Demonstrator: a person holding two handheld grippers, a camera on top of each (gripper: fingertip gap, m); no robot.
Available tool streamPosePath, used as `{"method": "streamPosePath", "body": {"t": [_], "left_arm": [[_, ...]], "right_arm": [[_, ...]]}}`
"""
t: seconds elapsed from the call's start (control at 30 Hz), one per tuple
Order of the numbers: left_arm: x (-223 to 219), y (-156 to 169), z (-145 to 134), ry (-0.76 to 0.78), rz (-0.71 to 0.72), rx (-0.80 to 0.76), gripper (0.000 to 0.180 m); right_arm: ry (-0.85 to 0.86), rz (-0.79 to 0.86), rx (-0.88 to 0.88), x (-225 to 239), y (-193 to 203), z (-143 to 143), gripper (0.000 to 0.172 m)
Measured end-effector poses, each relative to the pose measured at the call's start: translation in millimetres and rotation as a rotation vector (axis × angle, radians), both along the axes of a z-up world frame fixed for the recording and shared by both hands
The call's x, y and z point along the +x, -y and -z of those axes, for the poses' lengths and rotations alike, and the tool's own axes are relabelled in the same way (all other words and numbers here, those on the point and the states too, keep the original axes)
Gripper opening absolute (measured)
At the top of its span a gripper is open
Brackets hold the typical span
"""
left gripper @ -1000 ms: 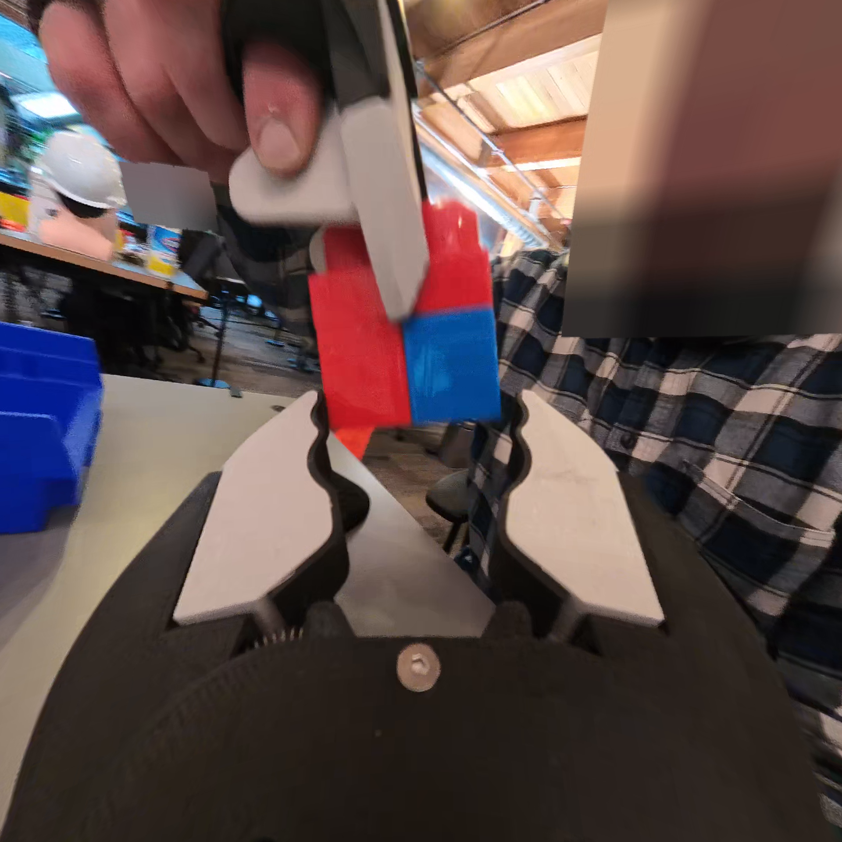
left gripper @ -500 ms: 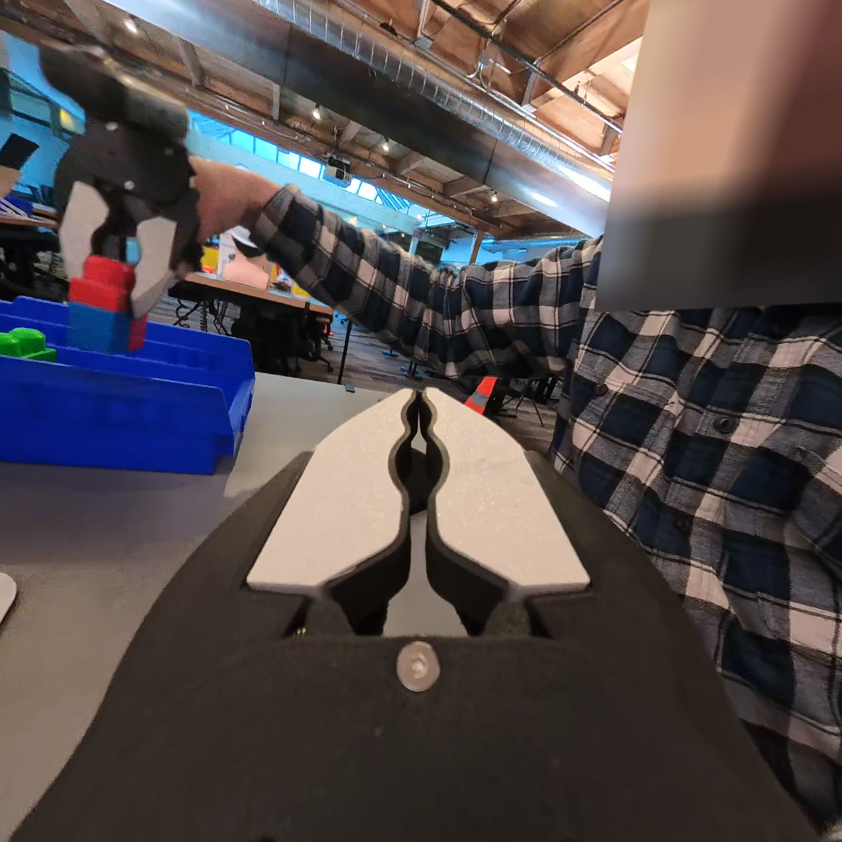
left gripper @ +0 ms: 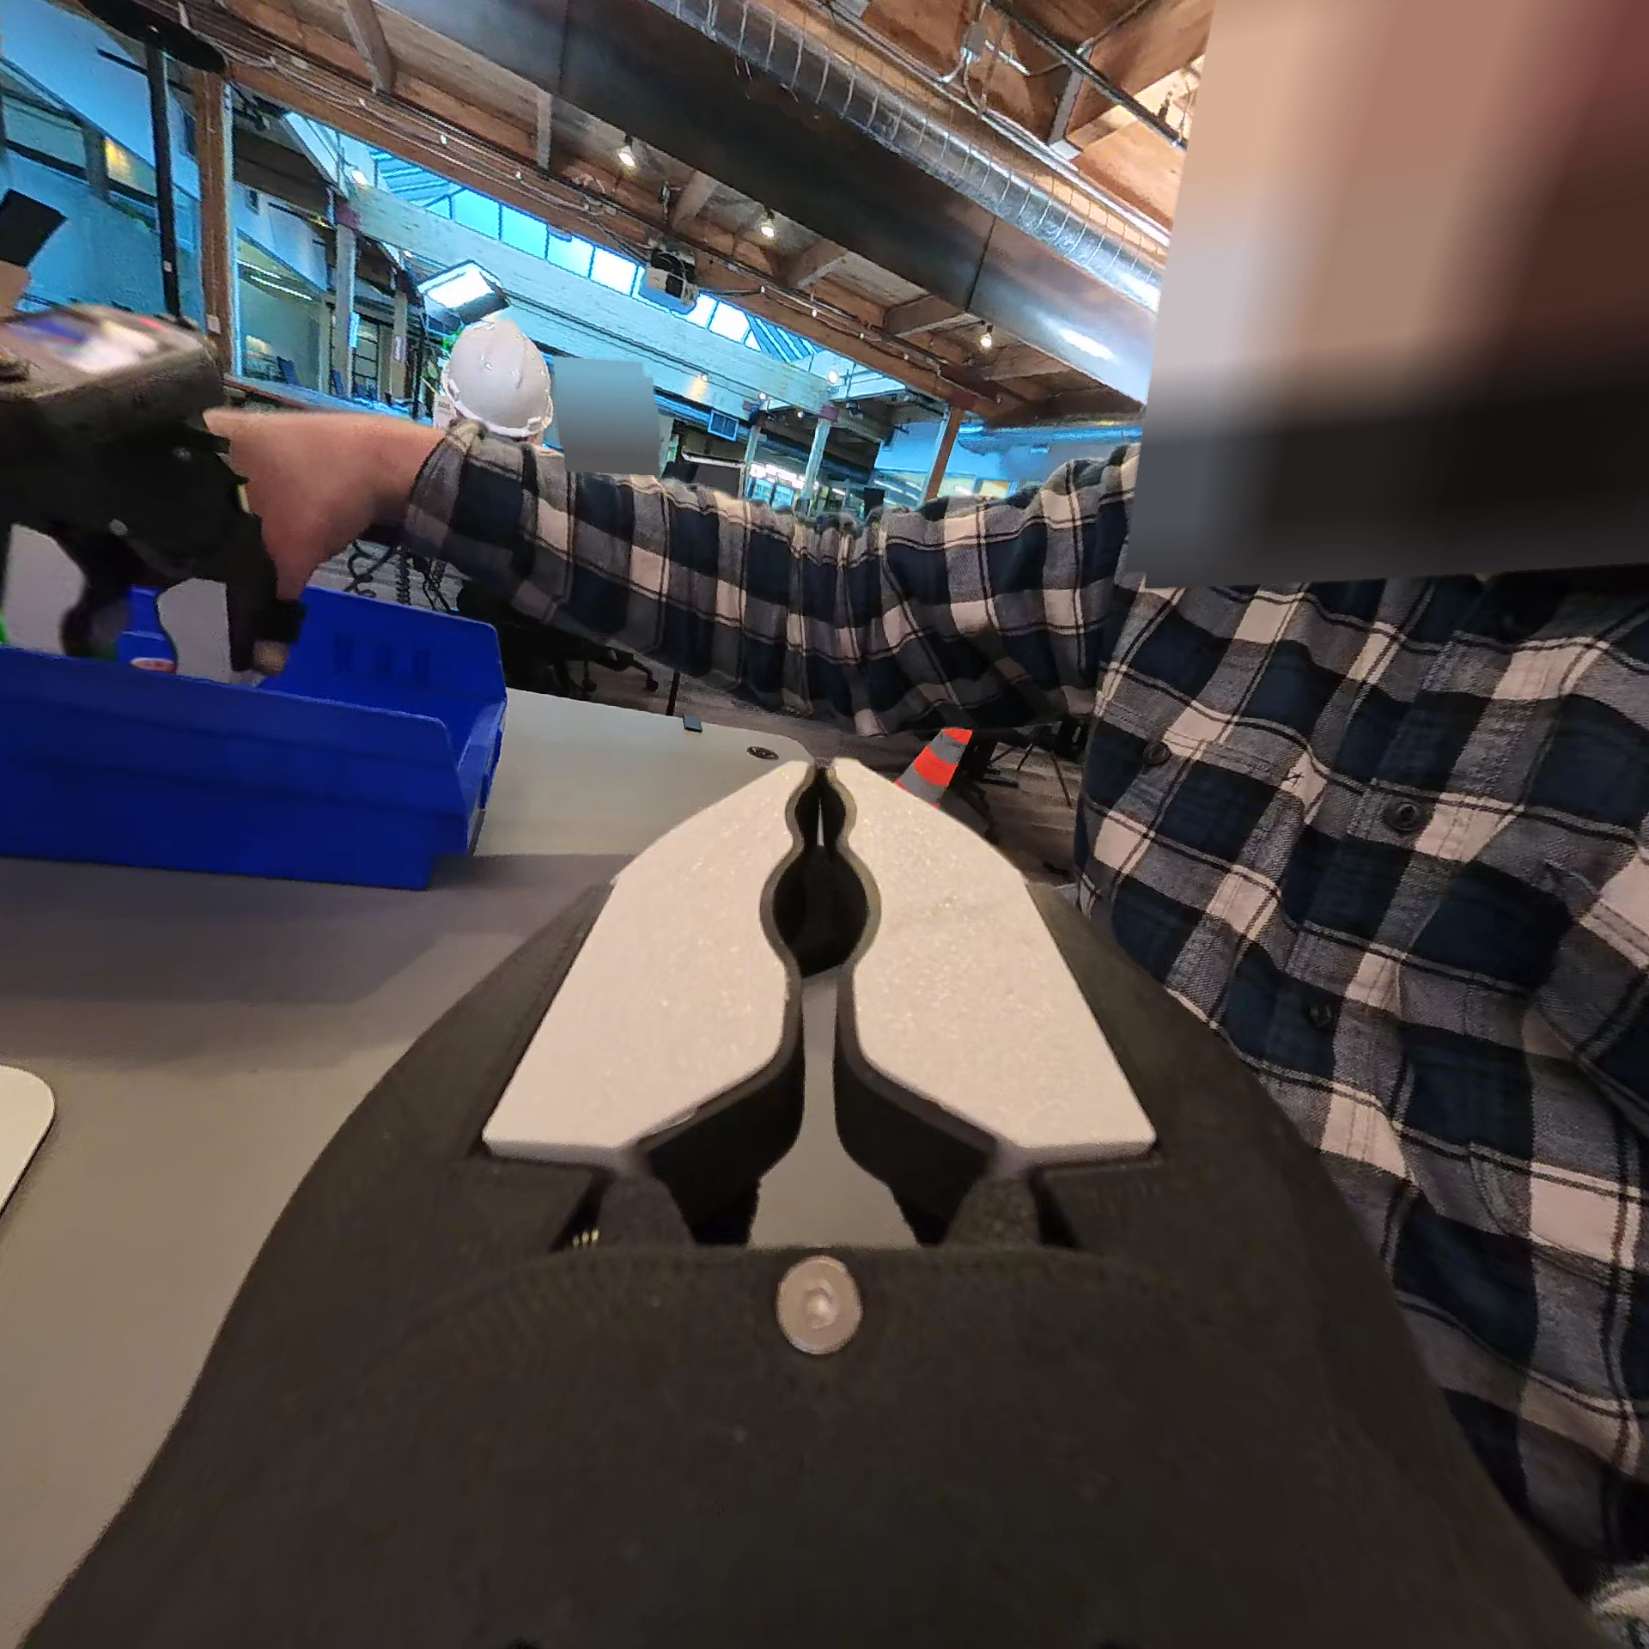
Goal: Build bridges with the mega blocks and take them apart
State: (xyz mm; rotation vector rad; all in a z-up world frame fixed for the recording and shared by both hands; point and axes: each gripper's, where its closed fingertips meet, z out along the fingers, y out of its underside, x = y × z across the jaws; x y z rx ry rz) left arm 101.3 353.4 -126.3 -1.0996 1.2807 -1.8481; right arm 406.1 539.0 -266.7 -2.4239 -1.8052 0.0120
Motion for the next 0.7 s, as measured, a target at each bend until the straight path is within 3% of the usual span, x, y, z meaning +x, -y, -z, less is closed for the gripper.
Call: {"method": "streamPosePath", "body": {"t": [0.2, 0.37, 0.7], "left_arm": [[-7, 4, -11, 0.016, -0.008, 0.039, 0.0], [-4, 9, -13, 0.013, -0.003, 0.053, 0.0], [2, 13, -7, -0.008, 0.019, 0.057, 0.0]], "right_arm": [[-0.037, -0.016, 0.098, 3, 9, -46, 0.055], [0.055, -0.022, 0.047, 14, 15, -19, 0.053], [0.035, -0.061, 0.014, 1, 1, 19, 0.037]]}}
